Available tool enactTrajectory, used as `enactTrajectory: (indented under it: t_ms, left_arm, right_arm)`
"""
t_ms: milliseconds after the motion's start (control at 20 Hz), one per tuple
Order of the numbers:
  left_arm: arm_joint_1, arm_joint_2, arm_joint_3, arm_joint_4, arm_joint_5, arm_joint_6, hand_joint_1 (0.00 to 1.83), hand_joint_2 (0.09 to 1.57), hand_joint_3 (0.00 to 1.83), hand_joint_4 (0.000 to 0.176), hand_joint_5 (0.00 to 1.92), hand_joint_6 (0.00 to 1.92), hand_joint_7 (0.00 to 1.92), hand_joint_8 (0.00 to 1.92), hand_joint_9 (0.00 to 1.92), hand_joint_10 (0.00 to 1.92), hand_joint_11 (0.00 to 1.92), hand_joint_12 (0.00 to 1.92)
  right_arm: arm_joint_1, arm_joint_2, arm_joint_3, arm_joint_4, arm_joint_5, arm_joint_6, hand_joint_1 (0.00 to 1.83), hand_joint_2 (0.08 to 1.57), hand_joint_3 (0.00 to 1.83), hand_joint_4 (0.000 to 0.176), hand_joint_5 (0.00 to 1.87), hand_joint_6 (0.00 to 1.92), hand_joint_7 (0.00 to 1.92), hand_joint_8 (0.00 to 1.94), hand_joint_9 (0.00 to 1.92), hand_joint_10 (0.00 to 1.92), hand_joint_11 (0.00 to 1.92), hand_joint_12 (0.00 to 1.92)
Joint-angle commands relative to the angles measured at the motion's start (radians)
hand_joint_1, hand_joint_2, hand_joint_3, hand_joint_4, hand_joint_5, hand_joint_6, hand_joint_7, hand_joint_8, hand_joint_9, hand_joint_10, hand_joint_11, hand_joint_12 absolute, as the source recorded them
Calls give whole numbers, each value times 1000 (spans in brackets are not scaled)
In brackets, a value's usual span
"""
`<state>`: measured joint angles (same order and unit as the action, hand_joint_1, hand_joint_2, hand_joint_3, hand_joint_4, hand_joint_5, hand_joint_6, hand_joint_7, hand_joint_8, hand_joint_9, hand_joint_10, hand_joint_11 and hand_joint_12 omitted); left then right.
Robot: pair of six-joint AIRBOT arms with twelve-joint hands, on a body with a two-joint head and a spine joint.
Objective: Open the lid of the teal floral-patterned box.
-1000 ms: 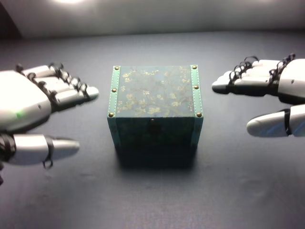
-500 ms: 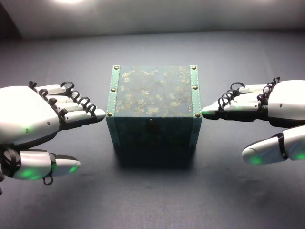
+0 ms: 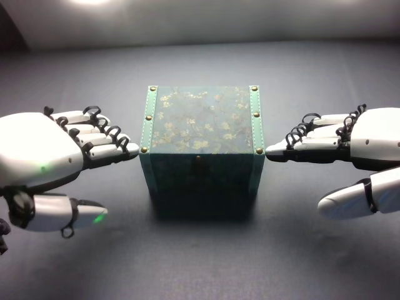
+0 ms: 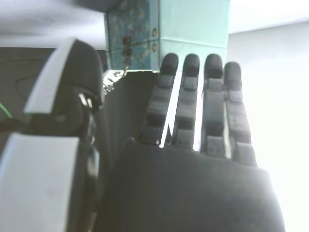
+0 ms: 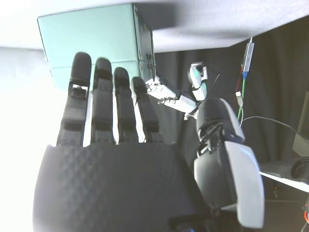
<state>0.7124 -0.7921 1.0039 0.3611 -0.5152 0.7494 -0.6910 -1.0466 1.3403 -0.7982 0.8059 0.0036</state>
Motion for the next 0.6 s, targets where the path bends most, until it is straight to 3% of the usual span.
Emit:
enactTrajectory:
  t_ms: [0,150,250,550]
  left_arm:
    - [-14,-2,4,-12,-94,-4,120,1369,2,0,116,10,166,9,183,10,61,273]
    - [-16,-5,6,-11,-92,-4,194,1366,0,0,109,2,174,5,197,9,74,280]
    - [-17,-5,7,-8,-85,-4,199,1371,0,0,127,2,188,3,221,6,66,351]
    - [-24,-16,17,-7,-79,-4,139,1359,0,0,105,1,183,0,229,7,26,374]
  right_arm:
    - [0,-2,3,56,86,9,0,1260,0,0,88,4,246,11,297,15,0,695]
    - [0,-5,7,65,86,9,0,1259,0,0,125,5,188,3,233,2,0,595]
    - [0,-8,12,70,85,9,0,1250,0,0,102,0,242,2,271,2,0,645]
    - [0,-14,21,76,83,9,0,1307,6,0,34,1,108,1,146,1,0,436]
